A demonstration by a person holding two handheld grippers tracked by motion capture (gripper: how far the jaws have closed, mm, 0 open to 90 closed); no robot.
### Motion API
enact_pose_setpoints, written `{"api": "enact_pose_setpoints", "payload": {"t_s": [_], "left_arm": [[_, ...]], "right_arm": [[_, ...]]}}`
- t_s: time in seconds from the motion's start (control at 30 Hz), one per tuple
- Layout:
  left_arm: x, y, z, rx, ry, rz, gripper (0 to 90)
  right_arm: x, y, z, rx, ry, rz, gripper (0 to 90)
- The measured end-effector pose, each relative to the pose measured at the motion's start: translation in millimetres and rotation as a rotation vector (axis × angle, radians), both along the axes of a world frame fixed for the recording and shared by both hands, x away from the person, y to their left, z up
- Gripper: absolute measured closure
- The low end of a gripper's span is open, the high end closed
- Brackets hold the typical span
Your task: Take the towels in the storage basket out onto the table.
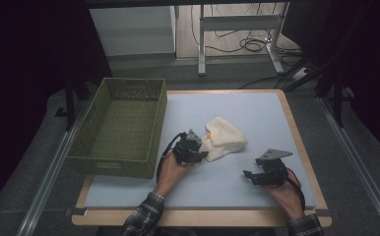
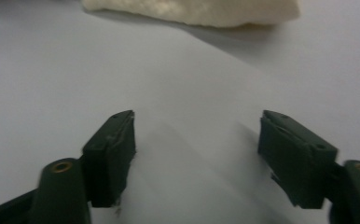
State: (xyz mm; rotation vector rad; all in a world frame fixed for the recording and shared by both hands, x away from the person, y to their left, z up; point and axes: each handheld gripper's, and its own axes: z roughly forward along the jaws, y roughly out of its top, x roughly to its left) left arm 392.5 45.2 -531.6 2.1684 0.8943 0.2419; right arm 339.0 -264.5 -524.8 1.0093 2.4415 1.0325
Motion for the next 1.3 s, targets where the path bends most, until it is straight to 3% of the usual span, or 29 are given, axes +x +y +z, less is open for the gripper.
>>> {"api": "enact_pose_setpoints", "payload": {"t_s": [0.13, 0.27, 0.4, 0.6, 0.83, 0.97, 1.1, 1.17, 1.3], "left_arm": [[0.7, 1.1, -6.2, -0.02, -0.017, 0.009, 64.0], [2.3, 6.2, -10.2, -0.076, -0.004, 0.017, 66.4], [-0.4, 3.1, -10.1, -0.042, -0.036, 0.001, 63.5], [-0.1, 3.9, -10.5, -0.054, -0.029, 0.001, 62.5], [0.3, 4.3, -10.8, -0.06, -0.027, 0.002, 62.6], [0.4, 4.5, -10.9, -0.064, -0.025, -0.002, 61.4], [0.1, 4.1, -10.9, -0.063, -0.027, -0.009, 59.6], [0.1, 4.1, -10.9, -0.064, -0.026, -0.006, 60.1], [0.9, 5.4, -10.8, -0.065, -0.023, 0.006, 63.8]], "right_arm": [[-0.2, 5.7, 7.4, 0.016, -0.02, 0.038, 39.0], [6.3, 12.9, 17.8, 0.045, -0.02, 0.071, 45.2], [15.8, 27.6, 27.2, 0.062, -0.021, 0.115, 50.0], [33.4, 56.1, 35.0, 0.041, -0.025, 0.149, 54.2], [56.3, 86.3, 46.4, 0.034, -0.063, 0.163, 55.8], [70.8, 100.0, 45.6, 0.035, -0.06, 0.166, 52.3], [81.0, 109.7, 36.3, -0.01, -0.06, 0.169, 51.5], [83.3, 112.1, 29.4, -0.066, -0.074, 0.154, 57.8], [87.0, 110.0, 22.9, -0.077, -0.06, 0.139, 78.1]]}}
